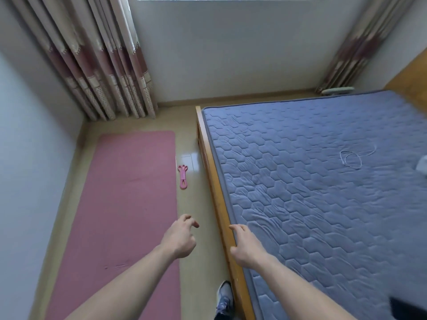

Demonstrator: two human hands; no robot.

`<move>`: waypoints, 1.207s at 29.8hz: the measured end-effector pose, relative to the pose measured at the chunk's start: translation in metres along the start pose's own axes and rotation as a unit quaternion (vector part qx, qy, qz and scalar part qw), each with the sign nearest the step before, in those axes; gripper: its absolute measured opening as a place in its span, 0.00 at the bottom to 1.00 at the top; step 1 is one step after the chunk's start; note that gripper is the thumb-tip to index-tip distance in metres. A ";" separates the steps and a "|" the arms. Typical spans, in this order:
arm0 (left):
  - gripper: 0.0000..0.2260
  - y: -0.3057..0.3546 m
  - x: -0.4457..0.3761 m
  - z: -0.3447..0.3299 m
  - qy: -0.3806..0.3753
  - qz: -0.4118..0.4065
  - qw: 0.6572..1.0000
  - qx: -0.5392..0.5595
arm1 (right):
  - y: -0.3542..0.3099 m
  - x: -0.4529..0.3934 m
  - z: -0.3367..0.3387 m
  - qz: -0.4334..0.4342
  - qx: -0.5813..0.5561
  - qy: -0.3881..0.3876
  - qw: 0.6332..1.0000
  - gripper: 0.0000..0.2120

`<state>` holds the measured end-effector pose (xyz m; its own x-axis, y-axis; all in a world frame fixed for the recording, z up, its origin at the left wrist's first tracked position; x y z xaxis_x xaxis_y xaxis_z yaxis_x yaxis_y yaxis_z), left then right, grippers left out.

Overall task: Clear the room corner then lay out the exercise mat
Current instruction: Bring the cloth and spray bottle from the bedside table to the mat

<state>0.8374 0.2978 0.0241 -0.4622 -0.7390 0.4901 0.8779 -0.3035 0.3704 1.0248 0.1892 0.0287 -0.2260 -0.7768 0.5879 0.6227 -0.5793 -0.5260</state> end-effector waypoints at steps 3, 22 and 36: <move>0.23 0.008 0.028 -0.010 -0.006 -0.036 0.999 -0.030 | 0.014 0.039 -0.021 -0.026 -0.020 0.026 0.999 0.32; 0.24 0.220 0.244 -0.146 -0.041 -0.312 0.929 -0.196 | 0.207 0.398 -0.052 -0.179 -0.154 0.224 0.946 0.31; 0.27 0.533 0.471 -0.327 -0.017 -0.460 0.862 -0.213 | 0.475 0.718 -0.010 -0.242 -0.161 0.350 0.890 0.31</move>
<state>1.1284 -0.4086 0.1946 -0.9841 -0.0526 0.1697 0.1018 -0.9498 0.2958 1.1508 -0.6460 0.1946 -0.8915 -0.3158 0.3248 0.1043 -0.8408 -0.5313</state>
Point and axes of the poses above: each hand's wrist, its own x-axis away from the middle knuckle, its own z-axis out of the back of the hand, y = z × x, the point moved 5 cm from there along -x, towards the middle knuckle, and after that the axes turned 7 degrees about -x, right-handed, at the moved point
